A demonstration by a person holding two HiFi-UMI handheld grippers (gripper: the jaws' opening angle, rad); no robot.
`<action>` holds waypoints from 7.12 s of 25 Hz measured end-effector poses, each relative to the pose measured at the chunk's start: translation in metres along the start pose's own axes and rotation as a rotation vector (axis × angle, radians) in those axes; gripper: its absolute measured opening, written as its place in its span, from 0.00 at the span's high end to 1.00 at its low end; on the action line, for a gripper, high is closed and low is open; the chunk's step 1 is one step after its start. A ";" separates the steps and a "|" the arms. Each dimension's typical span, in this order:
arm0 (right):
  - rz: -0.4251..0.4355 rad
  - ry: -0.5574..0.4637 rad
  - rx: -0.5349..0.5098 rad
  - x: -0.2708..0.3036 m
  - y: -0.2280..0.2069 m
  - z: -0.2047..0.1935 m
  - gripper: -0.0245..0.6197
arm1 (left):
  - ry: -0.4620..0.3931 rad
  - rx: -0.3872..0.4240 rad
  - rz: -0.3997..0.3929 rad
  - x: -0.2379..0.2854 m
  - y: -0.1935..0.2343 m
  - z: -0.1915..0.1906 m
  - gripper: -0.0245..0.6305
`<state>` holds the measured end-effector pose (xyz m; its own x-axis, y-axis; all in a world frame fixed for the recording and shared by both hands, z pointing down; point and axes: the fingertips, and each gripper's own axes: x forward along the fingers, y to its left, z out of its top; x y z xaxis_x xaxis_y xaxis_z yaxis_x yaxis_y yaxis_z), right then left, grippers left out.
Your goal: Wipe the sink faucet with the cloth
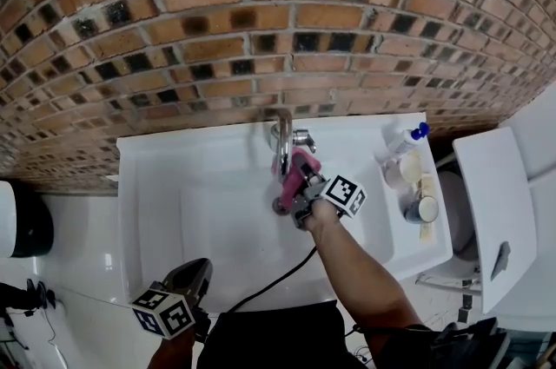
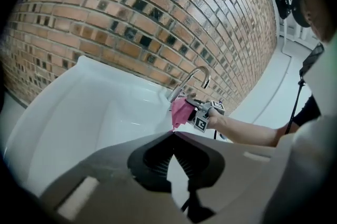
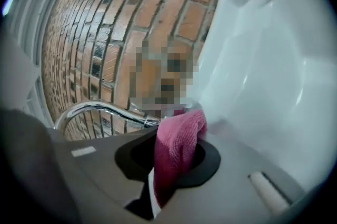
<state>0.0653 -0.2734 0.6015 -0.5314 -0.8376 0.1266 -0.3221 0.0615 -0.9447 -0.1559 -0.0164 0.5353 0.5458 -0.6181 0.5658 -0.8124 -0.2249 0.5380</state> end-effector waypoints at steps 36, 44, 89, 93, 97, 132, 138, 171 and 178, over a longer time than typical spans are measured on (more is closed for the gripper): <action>0.189 -0.107 0.296 0.030 0.032 0.026 0.87 | 0.044 -0.013 0.018 0.035 -0.014 0.004 0.96; 0.201 -0.066 0.271 0.030 0.033 0.028 0.87 | 0.026 -0.018 0.023 0.042 -0.028 0.005 0.96; 0.420 0.020 0.140 0.018 0.142 0.023 0.87 | -0.093 -0.002 -0.007 -0.005 -0.039 0.007 0.96; 0.479 0.019 0.186 0.010 0.156 0.025 0.87 | -0.108 0.005 -0.013 -0.011 -0.040 0.007 0.96; 0.524 0.027 0.187 0.001 0.162 0.026 0.88 | -0.120 0.020 -0.019 -0.012 -0.043 0.005 0.96; 0.626 0.112 -0.024 -0.086 0.168 -0.019 0.88 | -0.011 0.112 -0.145 -0.010 -0.054 -0.019 0.96; 0.414 0.105 -0.310 -0.095 0.165 0.001 0.88 | -0.027 0.123 -0.148 0.003 -0.055 -0.009 0.96; 0.168 0.679 -0.577 0.086 0.128 0.039 0.88 | -0.100 -0.094 0.014 0.108 -0.081 0.011 0.96; 0.189 0.677 -0.429 0.093 0.154 0.036 0.88 | -0.115 -0.113 -0.001 0.096 -0.080 0.007 0.96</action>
<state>-0.0049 -0.3613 0.4571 -0.9200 -0.2919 0.2616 -0.3782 0.4854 -0.7883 -0.0401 -0.0635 0.5425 0.5143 -0.7017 0.4930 -0.7800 -0.1436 0.6091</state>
